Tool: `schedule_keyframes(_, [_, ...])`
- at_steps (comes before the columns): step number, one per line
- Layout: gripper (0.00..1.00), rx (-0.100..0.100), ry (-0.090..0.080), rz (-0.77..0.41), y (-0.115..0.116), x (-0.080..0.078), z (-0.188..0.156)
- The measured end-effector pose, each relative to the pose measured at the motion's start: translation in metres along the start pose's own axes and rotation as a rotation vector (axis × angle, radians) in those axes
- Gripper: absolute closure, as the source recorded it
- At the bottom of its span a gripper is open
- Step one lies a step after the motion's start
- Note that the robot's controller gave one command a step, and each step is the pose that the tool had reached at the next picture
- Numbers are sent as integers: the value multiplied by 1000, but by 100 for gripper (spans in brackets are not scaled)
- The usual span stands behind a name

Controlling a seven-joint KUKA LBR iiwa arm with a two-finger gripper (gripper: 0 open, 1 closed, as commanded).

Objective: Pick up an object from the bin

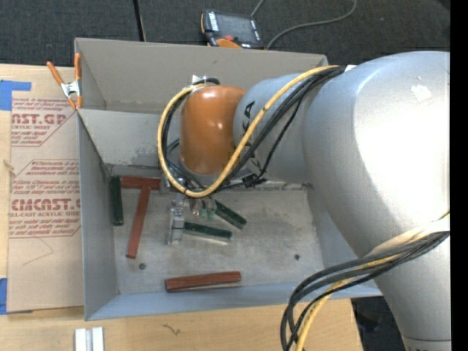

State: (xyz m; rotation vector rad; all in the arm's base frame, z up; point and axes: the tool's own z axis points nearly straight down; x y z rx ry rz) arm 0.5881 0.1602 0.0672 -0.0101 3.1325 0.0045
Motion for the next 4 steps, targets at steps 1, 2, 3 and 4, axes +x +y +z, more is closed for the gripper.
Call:
schedule_keyframes(1, [0, 1, 8, 151, -34, 94, -5])
schedule_keyframes(2, [0, 6, 5, 289, -115, 42, -3])
schedule_keyframes(3, [100, 3, 8, 283, -111, 44, -3])
schedule_keyframes(4, [100, 2, 0, 449, -114, 23, -138])
